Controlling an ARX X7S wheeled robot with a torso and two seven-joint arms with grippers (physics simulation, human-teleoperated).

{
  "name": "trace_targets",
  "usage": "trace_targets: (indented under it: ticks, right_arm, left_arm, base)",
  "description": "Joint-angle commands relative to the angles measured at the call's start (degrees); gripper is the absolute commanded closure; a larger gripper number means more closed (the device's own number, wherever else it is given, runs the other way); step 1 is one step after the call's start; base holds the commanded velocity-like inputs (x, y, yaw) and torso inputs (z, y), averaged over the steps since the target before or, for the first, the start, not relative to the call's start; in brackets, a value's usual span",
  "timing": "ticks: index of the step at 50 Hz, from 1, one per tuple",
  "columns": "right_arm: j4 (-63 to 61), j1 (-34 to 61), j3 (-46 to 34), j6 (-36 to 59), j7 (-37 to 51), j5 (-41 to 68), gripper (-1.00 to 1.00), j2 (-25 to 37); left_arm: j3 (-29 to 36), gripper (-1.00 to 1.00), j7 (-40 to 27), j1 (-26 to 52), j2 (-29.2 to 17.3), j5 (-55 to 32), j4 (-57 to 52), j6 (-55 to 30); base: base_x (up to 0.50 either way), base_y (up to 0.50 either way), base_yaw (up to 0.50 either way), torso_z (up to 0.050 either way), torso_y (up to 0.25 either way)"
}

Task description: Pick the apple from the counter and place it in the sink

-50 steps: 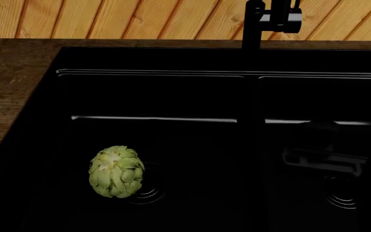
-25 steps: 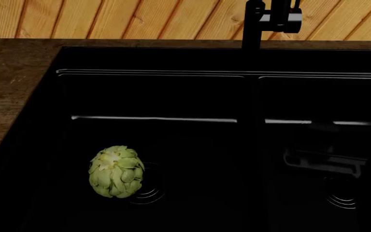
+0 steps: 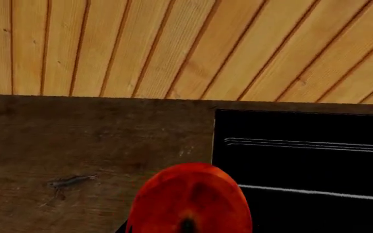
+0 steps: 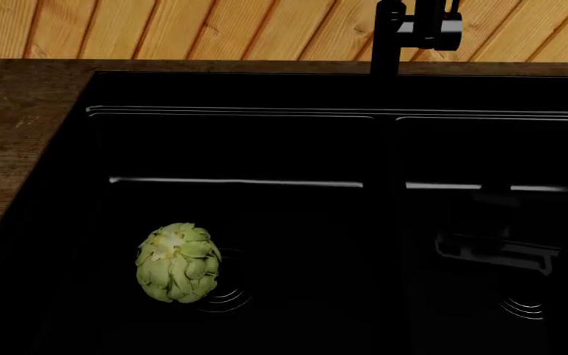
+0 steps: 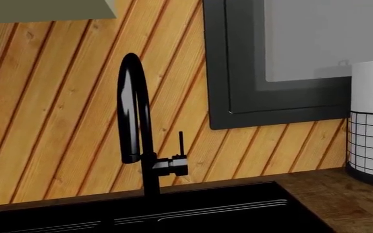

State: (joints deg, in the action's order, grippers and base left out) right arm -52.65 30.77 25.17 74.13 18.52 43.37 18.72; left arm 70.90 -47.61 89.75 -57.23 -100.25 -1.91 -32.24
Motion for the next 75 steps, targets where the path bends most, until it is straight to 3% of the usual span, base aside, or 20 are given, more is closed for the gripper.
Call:
trace_targets:
  ticks: [1,20,31,53,75]
  right_arm:
    - [-0.4,-0.3,0.3,0.5,-0.1,0.0,-1.00,0.2]
    - [0.0,-0.3,0.5,-0.2,0.6,1.2,-1.00,0.7]
    - [0.4,-1.7,0.2,-2.0,0.4,1.1,-1.00,0.8]
    - [1.0,-2.6,-0.3,-3.4,1.2,1.4,-1.00,1.0]
    - [1.0,-3.3,-0.4,-4.1,1.9,2.4,-1.00,1.4]
  left_arm:
    - [0.4,1.00,4.8,1.0,3.4,1.8,0.3,0.2]
    - [1.2,1.00,11.2,3.5,9.6,4.6,3.1,-1.8]
    - [3.3,1.00,17.2,4.2,15.7,8.2,7.7,-2.8]
    - [7.0,1.00,28.5,0.8,27.3,11.8,16.2,-2.3]
    - [12.0,1.00,37.9,-3.2,34.5,14.6,18.5,-4.2]
  base:
    - [0.00,0.00,0.00,0.000,0.000]
    - [0.00,0.00,0.00,0.000,0.000]
    - [0.00,0.00,0.00,0.000,0.000]
    - [0.00,0.00,0.00,0.000,0.000]
    - [0.00,0.00,0.00,0.000,0.000]
